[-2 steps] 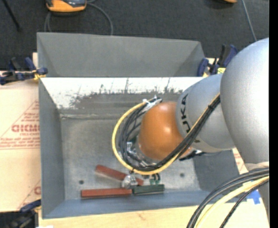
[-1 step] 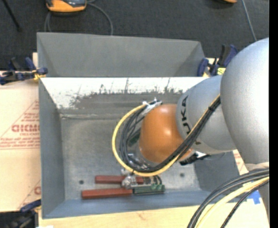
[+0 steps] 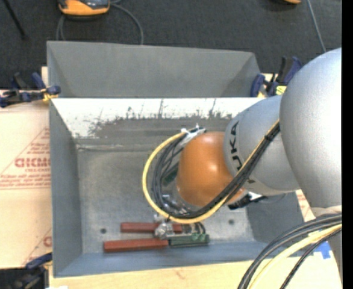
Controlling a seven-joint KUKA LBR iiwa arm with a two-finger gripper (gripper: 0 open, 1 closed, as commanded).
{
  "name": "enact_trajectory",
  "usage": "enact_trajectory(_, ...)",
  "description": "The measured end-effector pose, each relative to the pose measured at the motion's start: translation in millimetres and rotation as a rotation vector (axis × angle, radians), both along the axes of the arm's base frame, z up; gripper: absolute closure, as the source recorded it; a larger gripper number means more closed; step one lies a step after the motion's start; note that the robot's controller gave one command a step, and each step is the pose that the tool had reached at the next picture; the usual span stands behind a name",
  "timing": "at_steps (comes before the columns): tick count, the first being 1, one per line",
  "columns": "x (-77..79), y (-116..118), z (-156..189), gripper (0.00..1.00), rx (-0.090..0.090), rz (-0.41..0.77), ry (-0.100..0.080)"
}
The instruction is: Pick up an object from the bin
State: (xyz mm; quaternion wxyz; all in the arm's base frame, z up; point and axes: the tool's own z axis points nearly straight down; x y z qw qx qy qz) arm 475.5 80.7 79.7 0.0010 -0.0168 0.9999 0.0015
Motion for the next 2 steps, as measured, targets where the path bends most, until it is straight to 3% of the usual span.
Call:
enact_trajectory(1, 15.7, 3.5, 194.1, 1.00, -0.004, 0.067, 0.002)
enact_trajectory(2, 16.8, 3.8, 201.0, 1.00, -0.003, 0.069, -0.002)
